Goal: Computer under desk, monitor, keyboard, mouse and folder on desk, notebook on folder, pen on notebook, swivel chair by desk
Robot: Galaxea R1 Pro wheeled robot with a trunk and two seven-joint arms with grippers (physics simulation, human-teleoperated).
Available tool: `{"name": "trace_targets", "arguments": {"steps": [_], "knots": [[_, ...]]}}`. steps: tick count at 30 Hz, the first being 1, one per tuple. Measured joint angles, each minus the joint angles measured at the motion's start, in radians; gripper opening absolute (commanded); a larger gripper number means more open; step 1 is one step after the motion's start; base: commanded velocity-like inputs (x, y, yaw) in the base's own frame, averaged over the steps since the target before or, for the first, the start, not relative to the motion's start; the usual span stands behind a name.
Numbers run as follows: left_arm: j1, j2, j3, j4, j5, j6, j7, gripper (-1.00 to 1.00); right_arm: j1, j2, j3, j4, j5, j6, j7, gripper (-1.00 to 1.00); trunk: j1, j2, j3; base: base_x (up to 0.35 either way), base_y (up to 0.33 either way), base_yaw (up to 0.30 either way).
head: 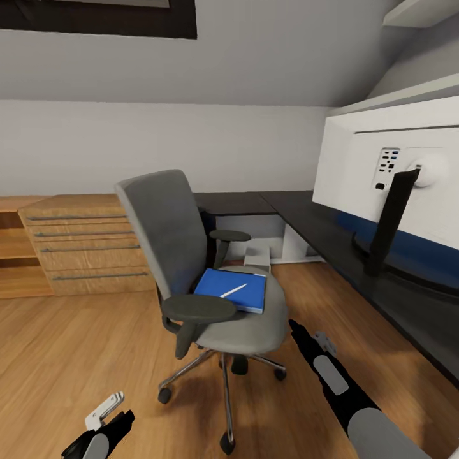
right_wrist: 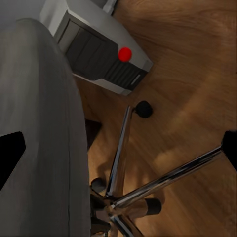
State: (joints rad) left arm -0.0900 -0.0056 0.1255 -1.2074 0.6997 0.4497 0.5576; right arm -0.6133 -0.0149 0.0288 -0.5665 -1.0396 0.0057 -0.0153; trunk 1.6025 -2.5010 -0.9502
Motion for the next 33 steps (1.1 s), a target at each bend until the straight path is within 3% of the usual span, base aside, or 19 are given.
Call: {"name": "trace_targets", "arguments": {"steps": [11, 16, 18, 33], "knots": [[0.0, 0.0, 0.0, 0.0, 0.001, 0.001, -0.009, 1.0, -0.003, -0.009, -0.001, 0.0, -0.002, 0.012, 0.003, 1.0, 0.0, 0.0, 0.0, 0.029, 0.019, 0.0], [0.0, 0.0, 0.0, 0.0, 0.001, 0.001, -0.012, 1.0, -0.025, -0.01, 0.0, -0.002, -0.002, 0.181, 0.023, 1.0, 0.0, 0.0, 0.0, 0.0, 0.0, 0.0], [0.0, 0.0, 0.0, 0.0, 0.001, 0.001, -0.013, 1.0, -0.032, -0.01, 0.0, -0.002, -0.002, 0.212, 0.043, 1.0, 0.0, 0.0, 0.0, 0.0, 0.0, 0.0], [0.0, 0.0, 0.0, 0.0, 0.001, 0.002, -0.013, 1.0, -0.041, -0.002, 0.01, -0.001, 0.006, 0.275, 0.077, 1.0, 0.0, 0.0, 0.0, 0.0, 0.0, 0.0]]}}
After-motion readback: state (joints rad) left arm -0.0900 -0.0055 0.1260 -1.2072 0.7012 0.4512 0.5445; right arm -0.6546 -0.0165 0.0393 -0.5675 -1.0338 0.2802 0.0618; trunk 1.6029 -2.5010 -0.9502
